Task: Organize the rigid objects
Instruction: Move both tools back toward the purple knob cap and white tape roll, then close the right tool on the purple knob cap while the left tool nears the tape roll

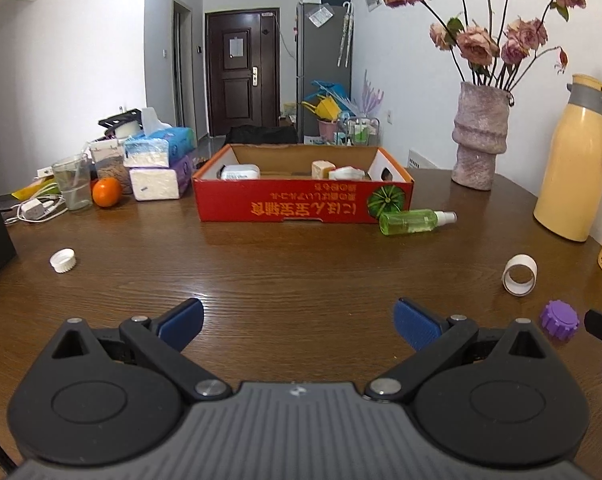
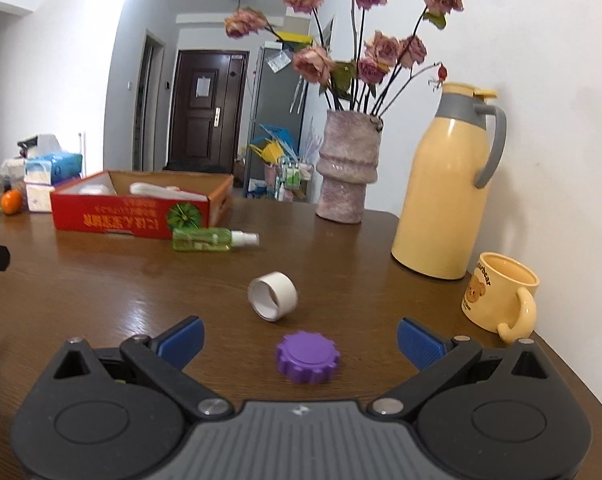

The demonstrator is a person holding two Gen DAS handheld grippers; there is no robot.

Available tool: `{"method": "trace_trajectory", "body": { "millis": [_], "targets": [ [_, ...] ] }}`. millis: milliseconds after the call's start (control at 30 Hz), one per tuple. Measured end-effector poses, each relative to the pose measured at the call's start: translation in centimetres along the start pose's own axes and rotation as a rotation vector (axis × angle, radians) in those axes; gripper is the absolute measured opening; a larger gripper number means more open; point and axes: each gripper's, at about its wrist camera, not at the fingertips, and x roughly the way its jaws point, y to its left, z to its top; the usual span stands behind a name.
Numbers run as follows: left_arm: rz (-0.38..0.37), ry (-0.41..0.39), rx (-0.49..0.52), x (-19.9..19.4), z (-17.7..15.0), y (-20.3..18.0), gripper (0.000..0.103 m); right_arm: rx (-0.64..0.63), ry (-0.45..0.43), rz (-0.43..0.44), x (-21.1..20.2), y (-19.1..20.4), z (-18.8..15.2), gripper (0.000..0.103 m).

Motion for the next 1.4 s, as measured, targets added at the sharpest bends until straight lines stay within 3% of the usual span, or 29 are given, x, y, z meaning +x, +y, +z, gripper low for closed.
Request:
{"method": "trace_trajectory", "body": {
  "millis": [100, 267, 500, 633, 1033, 1400],
  "targets": [
    [0.000, 0.009, 0.008, 0.6, -0.1, -0.4, 0.103, -0.009, 0.039, 0.007, 1.7, -0.8, -0.4, 0.101],
    [-0.005, 0.023, 0.006, 1.5, -0.1, -0.9, 0.103, -0.016, 0.111, 0.026, 5.0, -1.5, -1.0, 0.090],
    [-0.009, 0.038, 0.009, 2.5, -0.1, -1.5, 0.103, 0.001, 0.140, 0.054, 7.8, -1.8, -1.1, 0.081],
    [-0.025, 0.048, 0.005, 3.0, -0.1, -2.0, 0.103, 0.010, 0.179, 0.091, 9.0, -1.9, -1.0, 0.051],
    [-0.054, 0.076, 0.037, 5.0, 0.1, -5.0, 0.103, 0.060, 0.112, 0.108, 8.7, -3.9, -0.5, 0.050],
    [-0.148, 0.076, 0.067, 7.2, 1.0, -10.8, 0.103, 0.131, 0.018, 0.051, 8.7, -7.4, 0.3, 0.050]
  ]
}}
